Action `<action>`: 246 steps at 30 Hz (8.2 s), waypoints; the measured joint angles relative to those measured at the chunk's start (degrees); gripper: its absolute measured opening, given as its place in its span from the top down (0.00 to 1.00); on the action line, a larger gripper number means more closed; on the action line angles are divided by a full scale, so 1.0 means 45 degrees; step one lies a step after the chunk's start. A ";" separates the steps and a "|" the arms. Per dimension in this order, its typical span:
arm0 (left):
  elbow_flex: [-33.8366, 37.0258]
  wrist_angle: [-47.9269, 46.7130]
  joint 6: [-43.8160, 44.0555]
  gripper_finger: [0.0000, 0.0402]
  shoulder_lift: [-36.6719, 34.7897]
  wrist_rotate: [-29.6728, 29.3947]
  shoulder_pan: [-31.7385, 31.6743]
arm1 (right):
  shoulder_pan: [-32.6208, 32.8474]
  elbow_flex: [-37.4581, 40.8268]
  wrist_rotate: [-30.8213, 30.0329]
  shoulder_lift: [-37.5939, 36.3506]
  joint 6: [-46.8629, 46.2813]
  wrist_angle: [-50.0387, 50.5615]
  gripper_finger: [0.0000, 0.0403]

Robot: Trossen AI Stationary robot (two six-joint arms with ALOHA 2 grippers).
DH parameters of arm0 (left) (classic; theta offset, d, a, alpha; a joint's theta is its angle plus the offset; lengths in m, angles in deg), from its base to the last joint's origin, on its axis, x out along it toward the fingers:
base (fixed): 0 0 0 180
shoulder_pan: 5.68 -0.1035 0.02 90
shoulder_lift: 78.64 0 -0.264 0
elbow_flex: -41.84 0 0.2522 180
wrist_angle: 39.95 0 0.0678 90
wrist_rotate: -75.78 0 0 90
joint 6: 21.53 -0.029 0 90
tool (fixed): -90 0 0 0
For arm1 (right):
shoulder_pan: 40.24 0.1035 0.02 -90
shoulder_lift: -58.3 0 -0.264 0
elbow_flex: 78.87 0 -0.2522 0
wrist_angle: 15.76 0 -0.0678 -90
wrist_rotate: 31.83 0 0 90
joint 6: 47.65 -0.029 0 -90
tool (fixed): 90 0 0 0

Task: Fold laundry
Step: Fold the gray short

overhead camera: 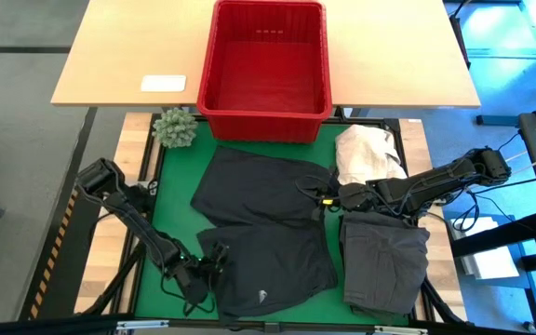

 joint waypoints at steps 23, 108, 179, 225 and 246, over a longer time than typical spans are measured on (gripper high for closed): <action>0.0005 -0.0894 -0.0570 0.44 -0.0910 -0.1486 -0.0004 | 0.0000 0.0000 -0.0029 0.0000 0.0037 0.0124 1.00; 0.0015 -0.1641 0.1027 0.45 0.0485 0.2681 -0.0772 | 0.0007 -0.0005 -0.0311 -0.0005 -0.2356 0.0066 1.00; -0.1093 -0.2963 0.3475 0.71 0.0734 0.3350 0.0104 | 0.0000 -0.0005 0.0359 -0.0005 -0.2837 0.0795 1.00; -0.1098 -0.2919 0.4422 0.71 0.0733 0.4617 0.0197 | 0.0000 -0.0316 0.2239 -0.0005 -0.1962 0.0785 1.00; -0.1192 -0.4034 0.4825 0.47 0.0724 0.6958 -0.0103 | 0.0000 -0.0316 0.2011 -0.0005 -0.1962 0.0788 1.00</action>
